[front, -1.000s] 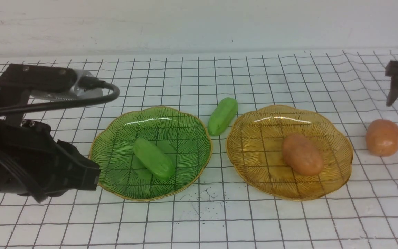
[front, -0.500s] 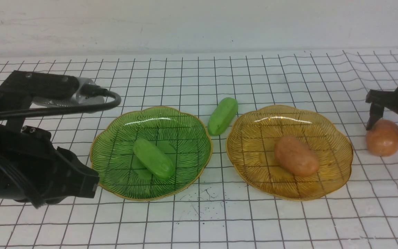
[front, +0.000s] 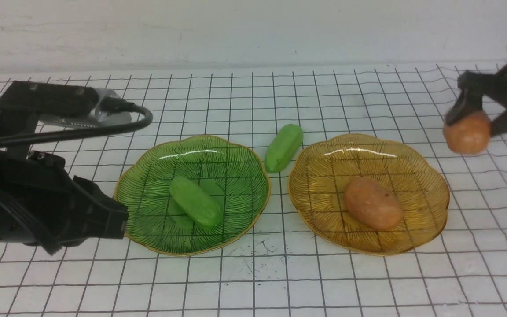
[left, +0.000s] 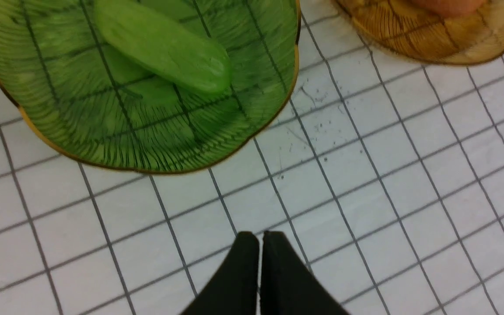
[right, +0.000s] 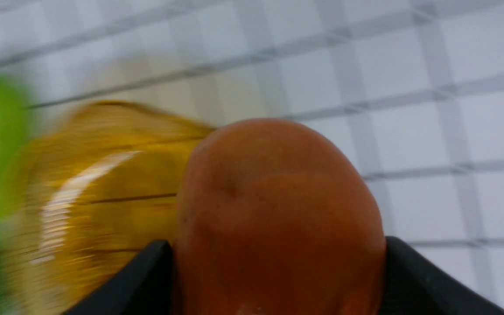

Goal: Put different types of vegetables on the plate.
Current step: 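Put the potato onto the plate, then put the green cucumber next to the left plate into that plate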

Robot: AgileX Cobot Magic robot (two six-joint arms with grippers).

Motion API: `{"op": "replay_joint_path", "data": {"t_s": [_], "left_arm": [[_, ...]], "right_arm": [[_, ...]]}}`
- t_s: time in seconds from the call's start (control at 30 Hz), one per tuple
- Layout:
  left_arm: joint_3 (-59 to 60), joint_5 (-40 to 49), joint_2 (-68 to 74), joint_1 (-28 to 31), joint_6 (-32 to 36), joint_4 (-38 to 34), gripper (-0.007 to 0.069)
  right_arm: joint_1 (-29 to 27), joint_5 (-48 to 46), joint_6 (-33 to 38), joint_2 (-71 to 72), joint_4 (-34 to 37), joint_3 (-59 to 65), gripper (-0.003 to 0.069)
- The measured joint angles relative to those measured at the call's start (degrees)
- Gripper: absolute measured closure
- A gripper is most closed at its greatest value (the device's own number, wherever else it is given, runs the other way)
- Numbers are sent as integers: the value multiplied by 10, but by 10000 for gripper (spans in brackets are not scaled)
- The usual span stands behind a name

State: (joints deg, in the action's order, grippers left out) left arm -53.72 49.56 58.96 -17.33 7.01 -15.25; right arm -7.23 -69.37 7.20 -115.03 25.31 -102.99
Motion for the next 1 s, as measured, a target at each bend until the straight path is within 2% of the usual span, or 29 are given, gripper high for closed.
{"op": "replay_joint_path", "data": {"t_s": [0.1,0.27,0.57,0.77,0.9,1.0], "left_arm": [[0,-28,6,0,3,-9,632],[0,-37,23,0,35,-15,632],[0,-37,34,0,79,-17,632],[0,-37,38,0,102,-25,632],[0,-39,46,0,109,-39,632],[-2,-44,59,0,141,-41,632]], "right_arm": [[33,-1,58,12,49,-5,133],[77,-4,91,-11,30,-4,133],[82,-4,80,-30,16,-4,127],[82,-8,57,-30,13,-4,47],[82,-11,51,-30,5,-4,39],[82,-11,44,-24,5,-4,48]]}}
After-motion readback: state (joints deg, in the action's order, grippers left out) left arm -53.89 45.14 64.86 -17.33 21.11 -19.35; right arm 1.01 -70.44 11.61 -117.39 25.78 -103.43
